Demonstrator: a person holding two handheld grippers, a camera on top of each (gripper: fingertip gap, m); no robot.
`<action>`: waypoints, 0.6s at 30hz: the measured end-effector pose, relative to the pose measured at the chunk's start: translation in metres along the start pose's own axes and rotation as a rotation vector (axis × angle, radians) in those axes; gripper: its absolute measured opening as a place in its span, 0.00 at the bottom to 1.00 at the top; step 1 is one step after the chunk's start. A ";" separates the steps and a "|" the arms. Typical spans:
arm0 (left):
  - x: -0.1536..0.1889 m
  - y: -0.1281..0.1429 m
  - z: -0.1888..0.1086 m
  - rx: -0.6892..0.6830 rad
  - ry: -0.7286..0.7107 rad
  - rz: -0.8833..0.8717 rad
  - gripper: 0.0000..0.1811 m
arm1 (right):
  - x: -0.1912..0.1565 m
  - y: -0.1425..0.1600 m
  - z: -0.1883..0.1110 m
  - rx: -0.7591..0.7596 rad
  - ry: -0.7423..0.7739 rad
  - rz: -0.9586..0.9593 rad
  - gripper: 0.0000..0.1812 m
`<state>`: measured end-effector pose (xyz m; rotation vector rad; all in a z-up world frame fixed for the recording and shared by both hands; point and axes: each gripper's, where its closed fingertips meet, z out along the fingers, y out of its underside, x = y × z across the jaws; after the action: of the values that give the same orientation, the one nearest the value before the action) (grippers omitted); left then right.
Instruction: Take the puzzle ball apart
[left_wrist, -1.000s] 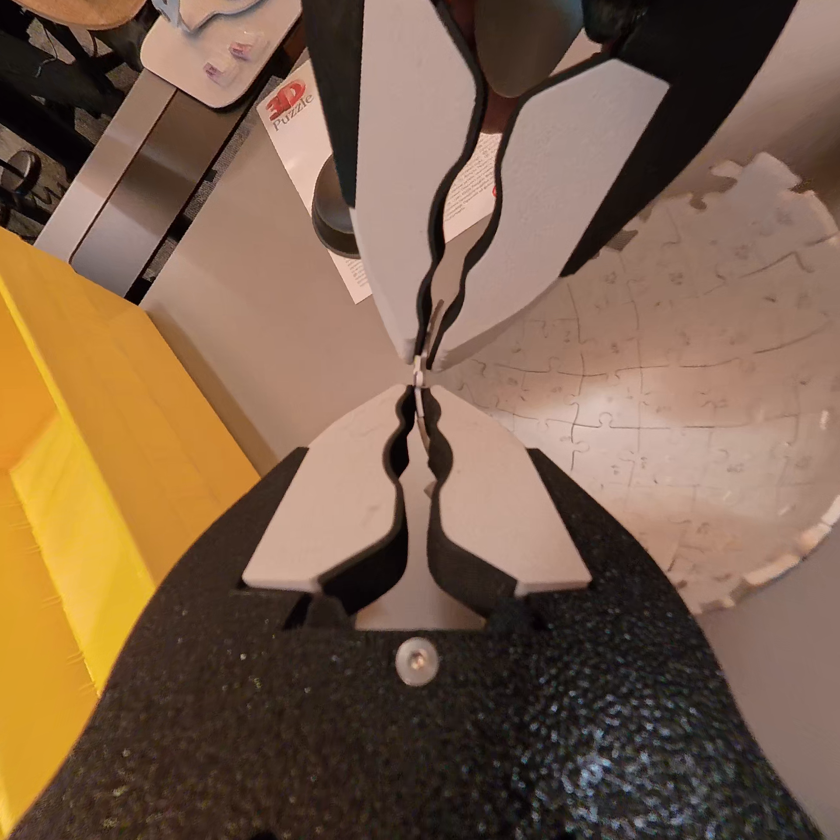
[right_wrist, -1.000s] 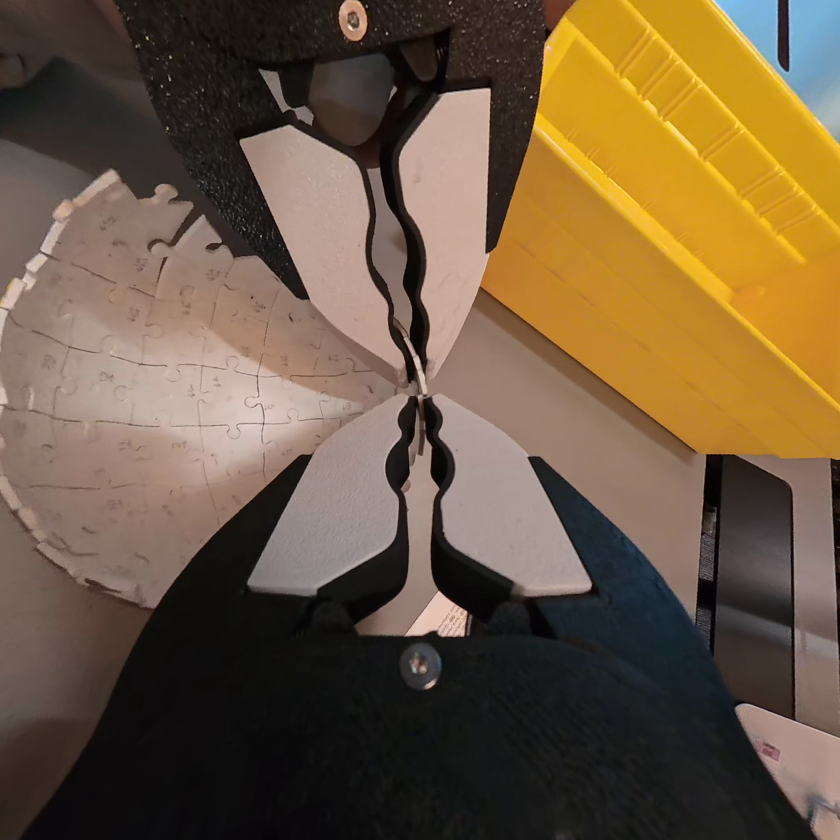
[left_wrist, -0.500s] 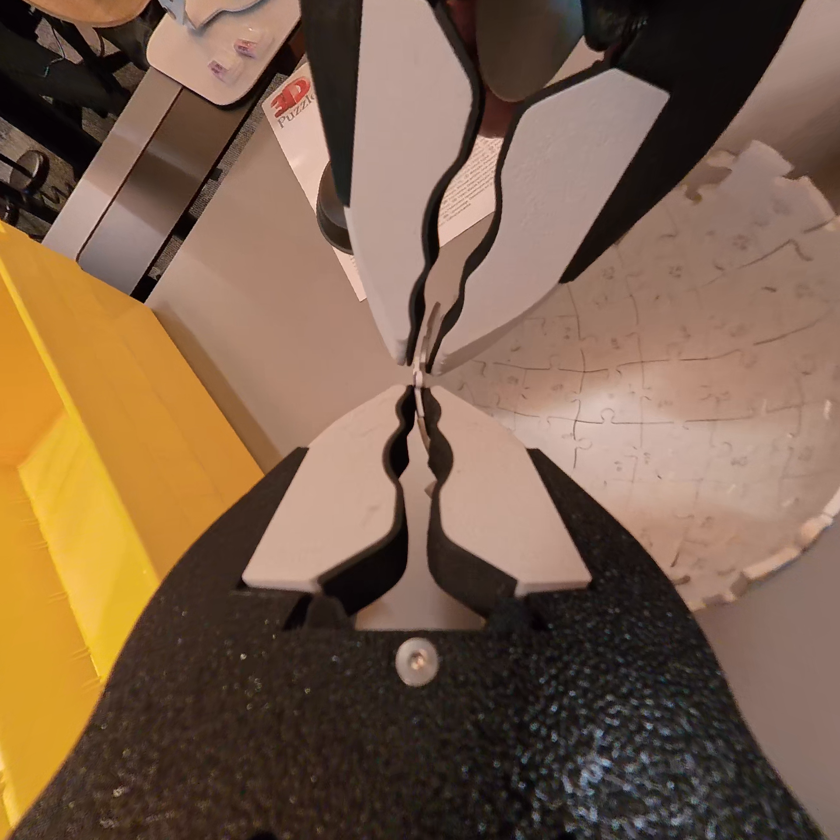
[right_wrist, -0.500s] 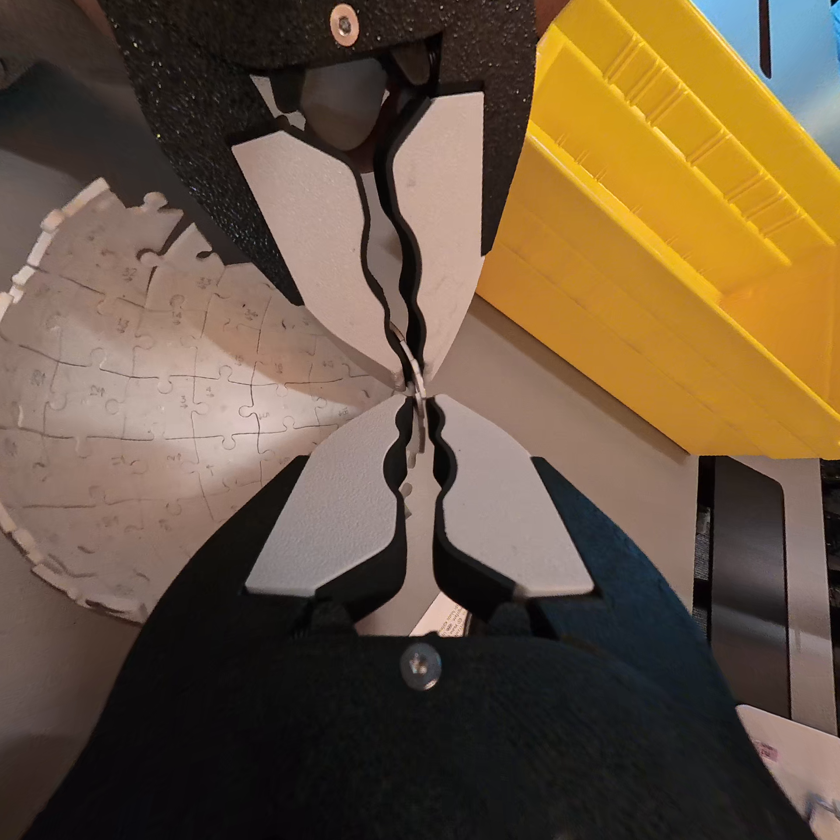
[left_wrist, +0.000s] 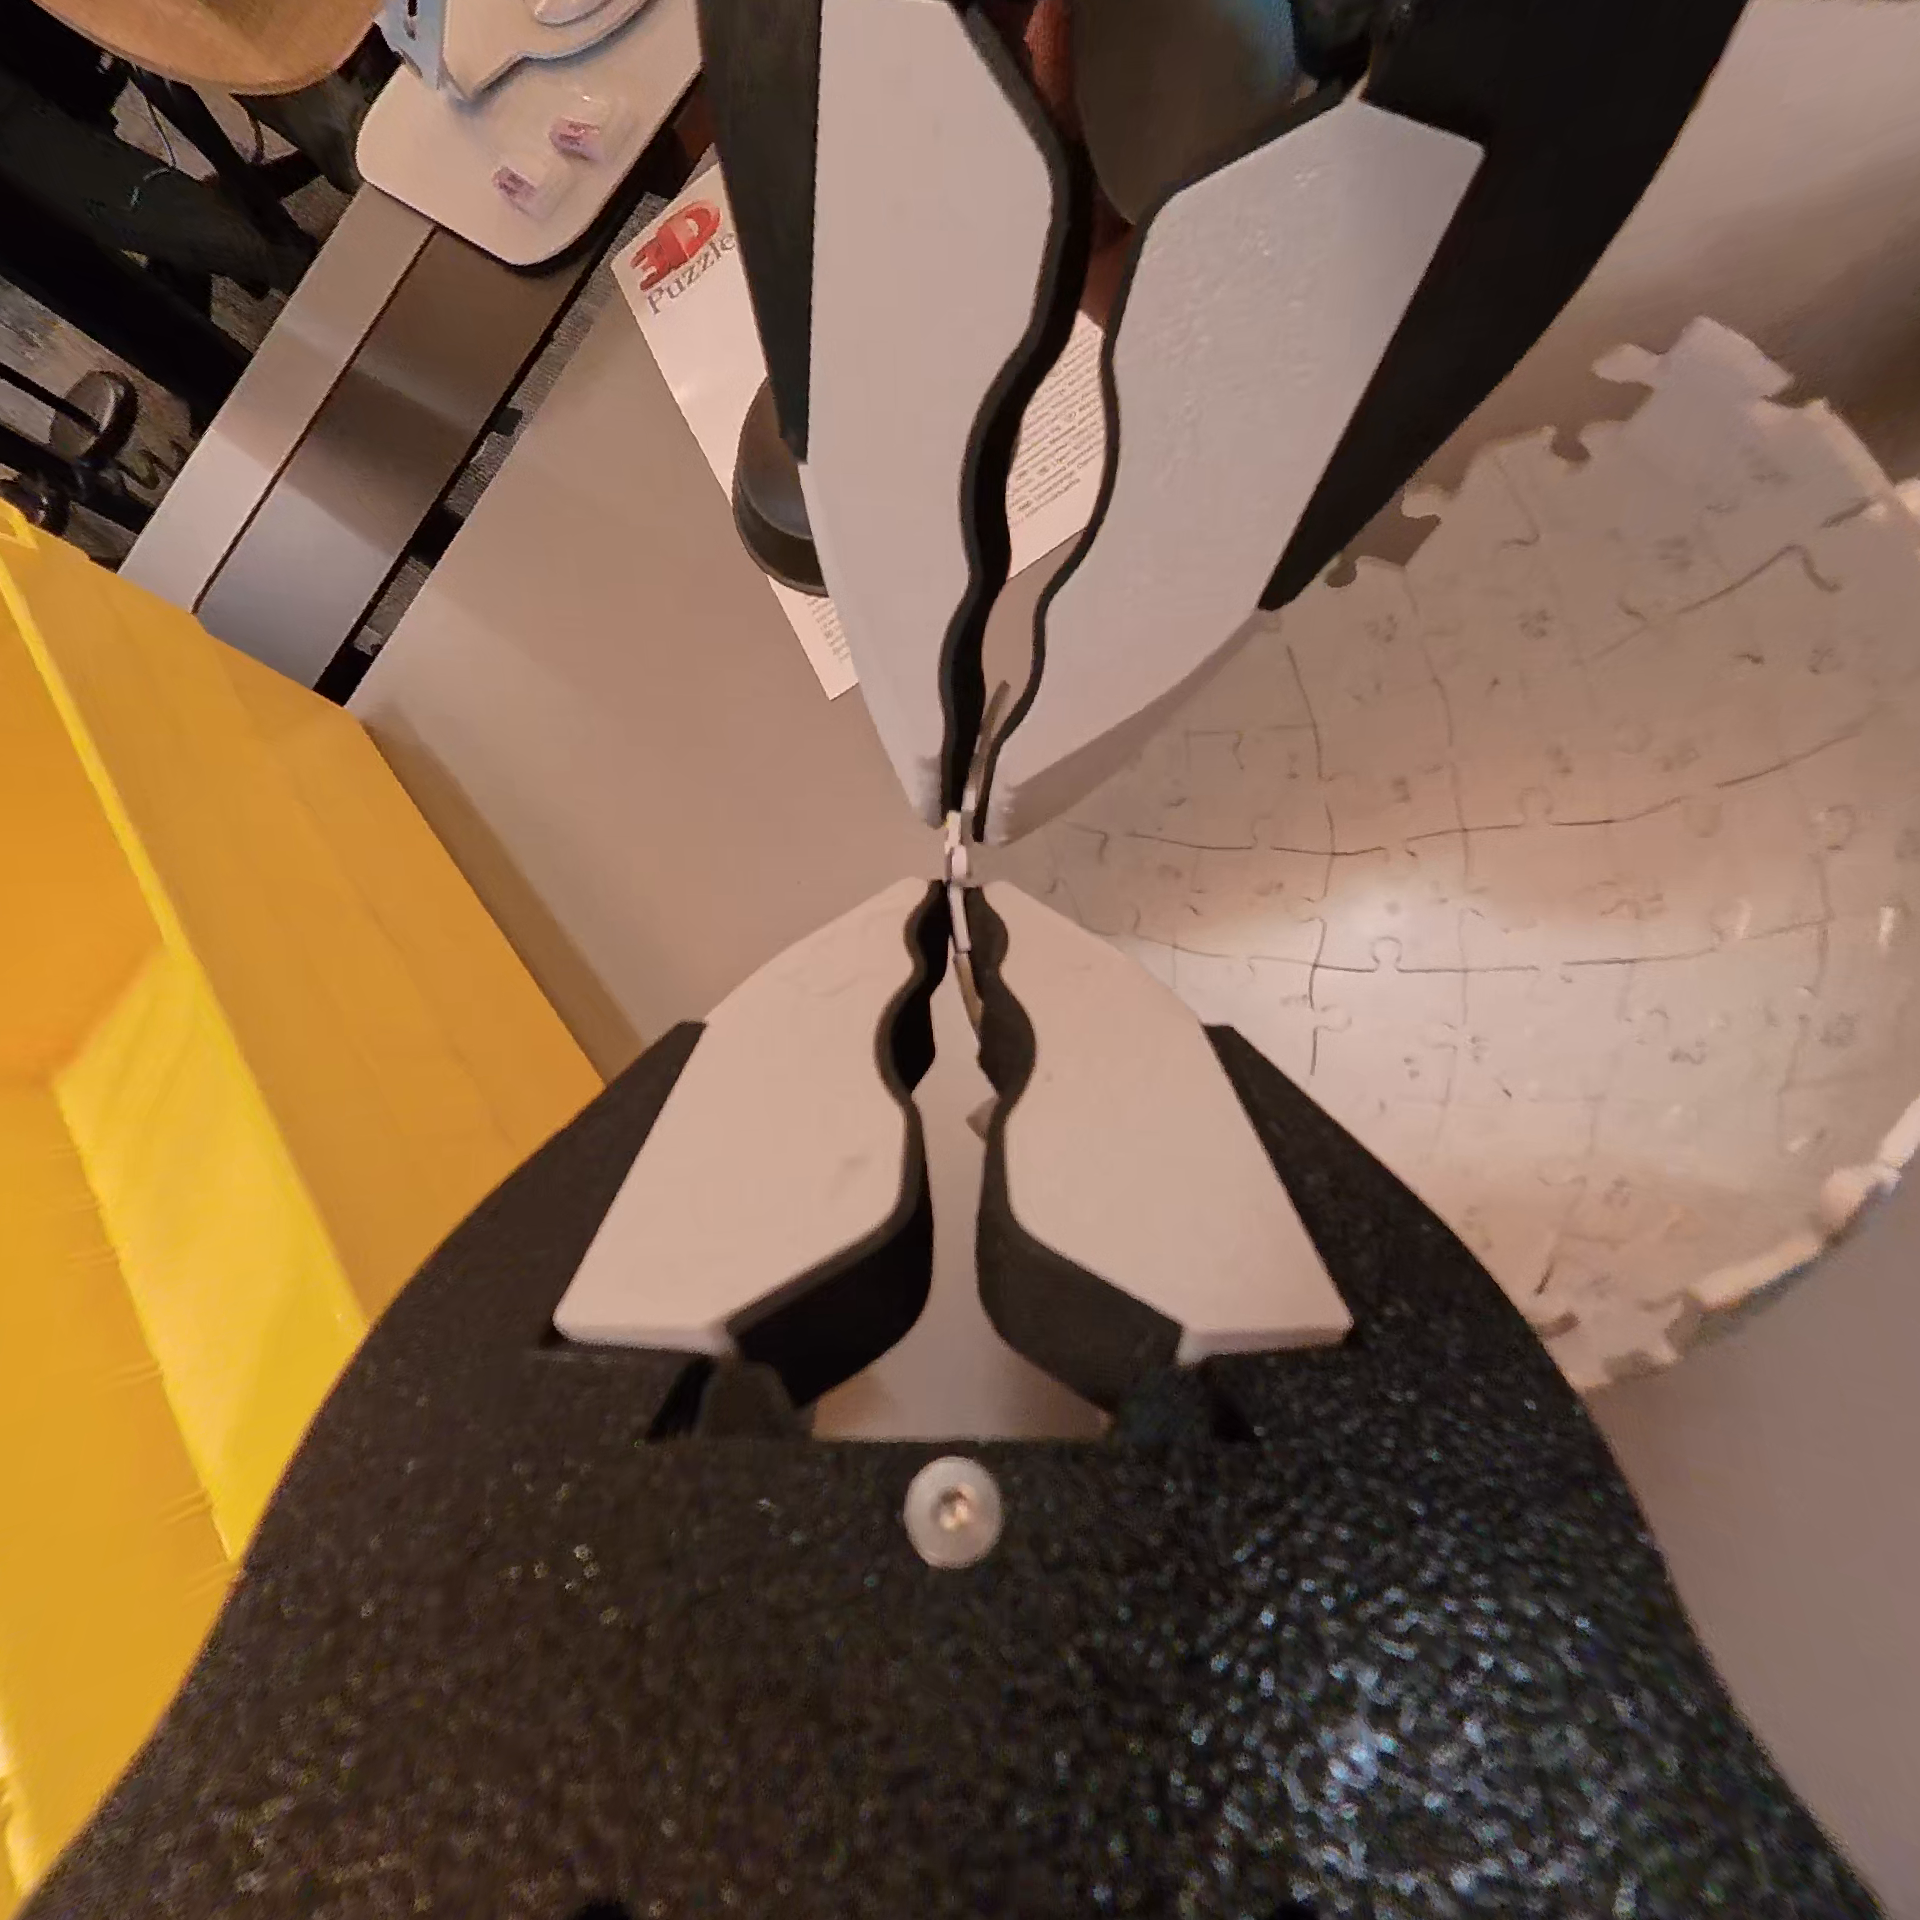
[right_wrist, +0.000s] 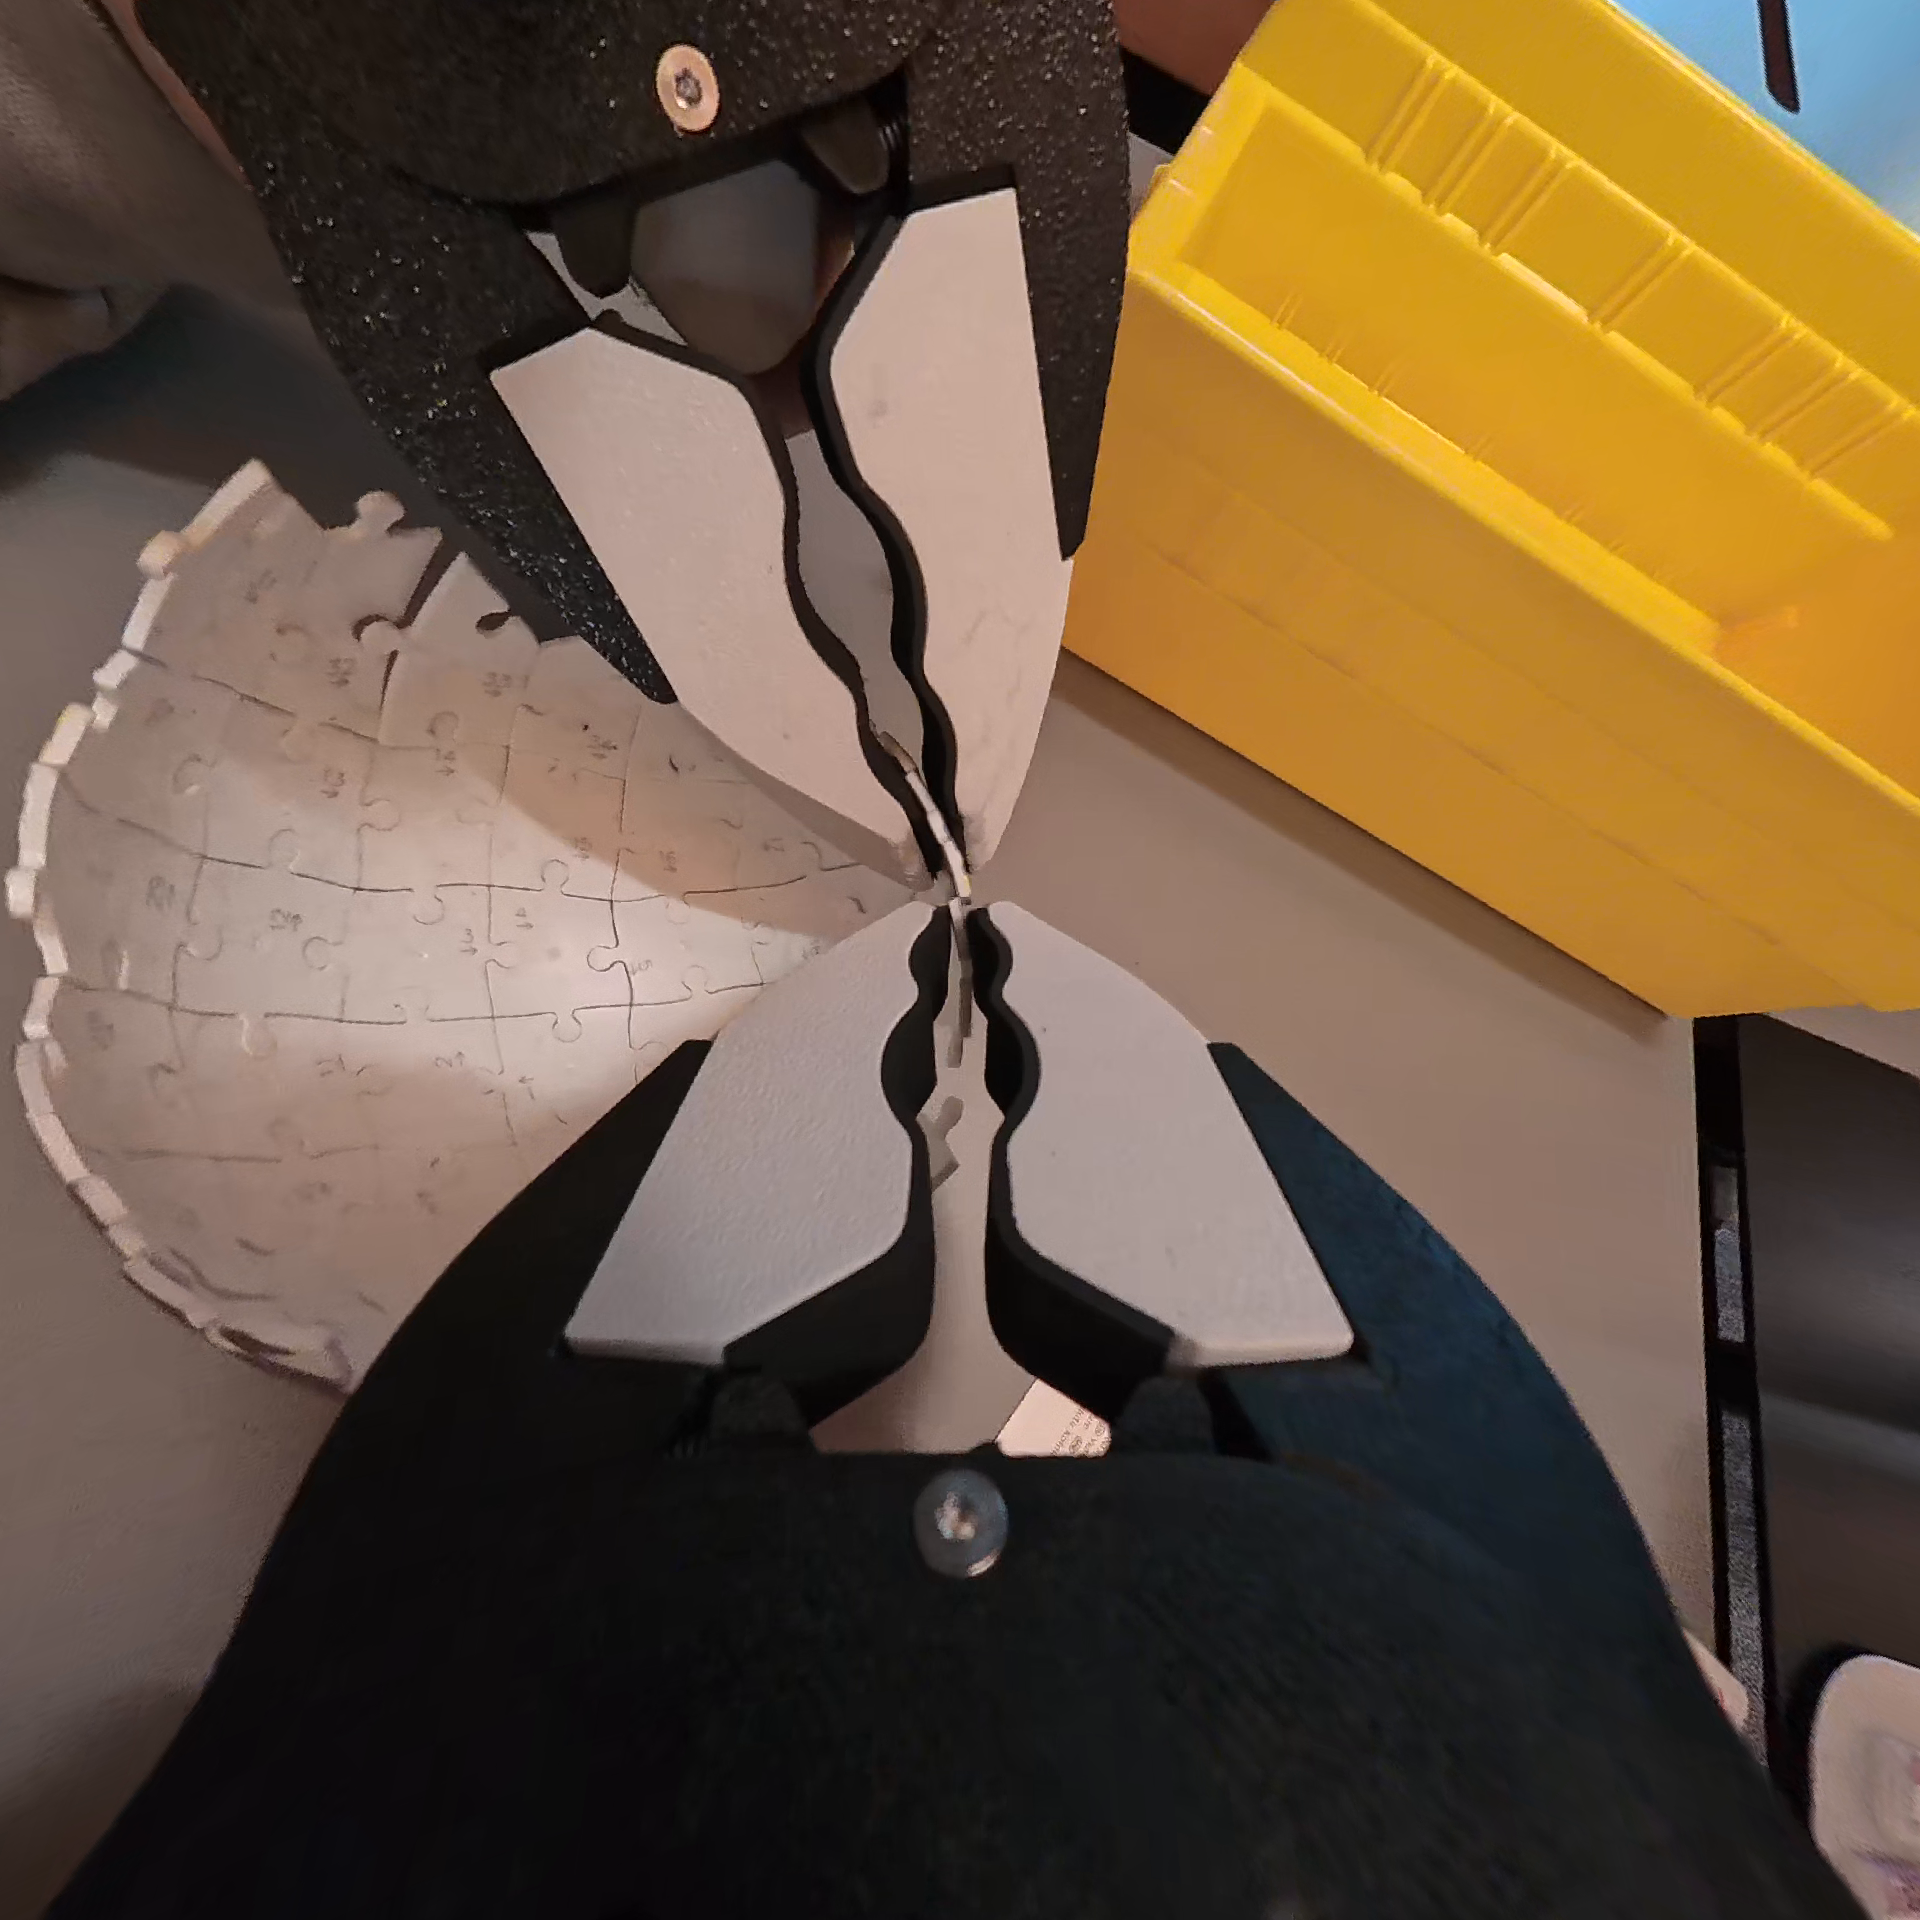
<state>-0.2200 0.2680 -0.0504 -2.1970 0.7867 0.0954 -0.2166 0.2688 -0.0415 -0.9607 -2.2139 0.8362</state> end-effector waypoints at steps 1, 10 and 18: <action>0.000 0.000 0.000 0.002 -0.003 0.007 0.01 | 0.000 0.000 0.000 0.000 0.000 0.001 0.02; -0.002 0.001 0.001 0.002 -0.017 0.017 0.02 | 0.001 0.001 0.002 -0.020 0.016 -0.032 0.02; -0.001 -0.002 -0.001 0.028 0.000 -0.006 0.07 | 0.003 0.001 0.003 -0.023 0.025 -0.037 0.02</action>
<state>-0.2201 0.2683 -0.0481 -2.1731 0.7770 0.0815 -0.2194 0.2707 -0.0436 -0.9329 -2.2183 0.7792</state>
